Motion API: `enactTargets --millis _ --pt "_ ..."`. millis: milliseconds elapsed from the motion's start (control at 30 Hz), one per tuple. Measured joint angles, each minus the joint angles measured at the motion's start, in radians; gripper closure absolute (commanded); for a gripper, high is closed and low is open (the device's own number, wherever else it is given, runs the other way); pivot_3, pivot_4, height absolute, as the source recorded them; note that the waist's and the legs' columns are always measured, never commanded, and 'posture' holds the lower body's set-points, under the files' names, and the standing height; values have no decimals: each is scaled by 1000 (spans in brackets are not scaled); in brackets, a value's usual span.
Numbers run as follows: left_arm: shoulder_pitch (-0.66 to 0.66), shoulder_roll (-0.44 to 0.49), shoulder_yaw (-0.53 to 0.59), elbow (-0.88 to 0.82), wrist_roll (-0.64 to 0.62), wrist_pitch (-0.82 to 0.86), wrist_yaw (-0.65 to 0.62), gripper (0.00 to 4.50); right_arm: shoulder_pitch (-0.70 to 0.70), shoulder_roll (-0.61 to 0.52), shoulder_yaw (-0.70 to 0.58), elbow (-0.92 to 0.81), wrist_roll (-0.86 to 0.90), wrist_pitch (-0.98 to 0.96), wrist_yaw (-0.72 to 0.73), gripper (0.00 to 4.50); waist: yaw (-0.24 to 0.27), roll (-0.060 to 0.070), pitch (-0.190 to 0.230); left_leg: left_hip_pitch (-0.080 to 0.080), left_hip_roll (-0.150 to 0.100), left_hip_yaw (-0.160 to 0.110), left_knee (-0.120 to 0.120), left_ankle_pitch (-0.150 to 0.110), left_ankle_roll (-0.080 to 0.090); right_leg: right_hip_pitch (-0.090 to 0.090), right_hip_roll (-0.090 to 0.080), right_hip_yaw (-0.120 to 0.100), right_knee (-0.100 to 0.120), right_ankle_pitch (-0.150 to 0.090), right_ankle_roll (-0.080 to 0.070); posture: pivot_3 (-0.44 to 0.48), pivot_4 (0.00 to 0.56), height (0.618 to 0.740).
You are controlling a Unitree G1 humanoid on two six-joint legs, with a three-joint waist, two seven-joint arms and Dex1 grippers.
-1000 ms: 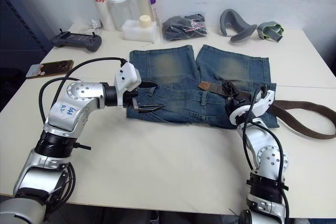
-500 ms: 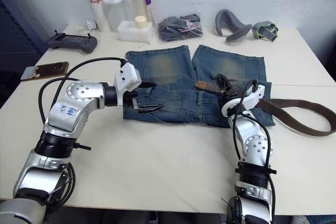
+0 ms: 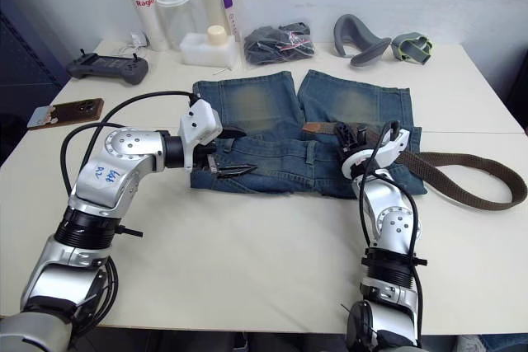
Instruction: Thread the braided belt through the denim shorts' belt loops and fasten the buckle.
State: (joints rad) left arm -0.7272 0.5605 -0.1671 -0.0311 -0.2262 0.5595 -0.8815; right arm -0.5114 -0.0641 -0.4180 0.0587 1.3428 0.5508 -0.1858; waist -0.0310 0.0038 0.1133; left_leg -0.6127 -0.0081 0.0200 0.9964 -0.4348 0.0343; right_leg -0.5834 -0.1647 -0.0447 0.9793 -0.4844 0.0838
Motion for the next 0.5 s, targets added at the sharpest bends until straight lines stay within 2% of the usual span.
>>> enactTargets --millis 100,267,367,500 --pt "0 0 0 0 1 -3 0 0 27 -19 -34 -41 75 38 -15 4476 2 1 1 -1 0 0 0 0 0 0 0 0 0 0 0 0 150 631" --pt "4 4 -1 0 3 -6 -1 0 156 -147 -87 -135 257 155 12 4476 11 2 1 -3 0 0 0 0 0 2 0 5 -1 0 0 0 150 631" --pt "6 3 -2 1 3 -6 -2 0 230 -254 -105 -139 263 207 103 4476 12 2 2 -3 -1 1 0 0 4 5 0 5 -5 0 0 0 150 631" --pt "6 -3 -2 1 2 -6 -4 0 251 -283 -104 -130 259 223 156 4476 9 3 2 -2 -1 0 -1 0 6 5 0 5 -6 0 0 0 150 631"
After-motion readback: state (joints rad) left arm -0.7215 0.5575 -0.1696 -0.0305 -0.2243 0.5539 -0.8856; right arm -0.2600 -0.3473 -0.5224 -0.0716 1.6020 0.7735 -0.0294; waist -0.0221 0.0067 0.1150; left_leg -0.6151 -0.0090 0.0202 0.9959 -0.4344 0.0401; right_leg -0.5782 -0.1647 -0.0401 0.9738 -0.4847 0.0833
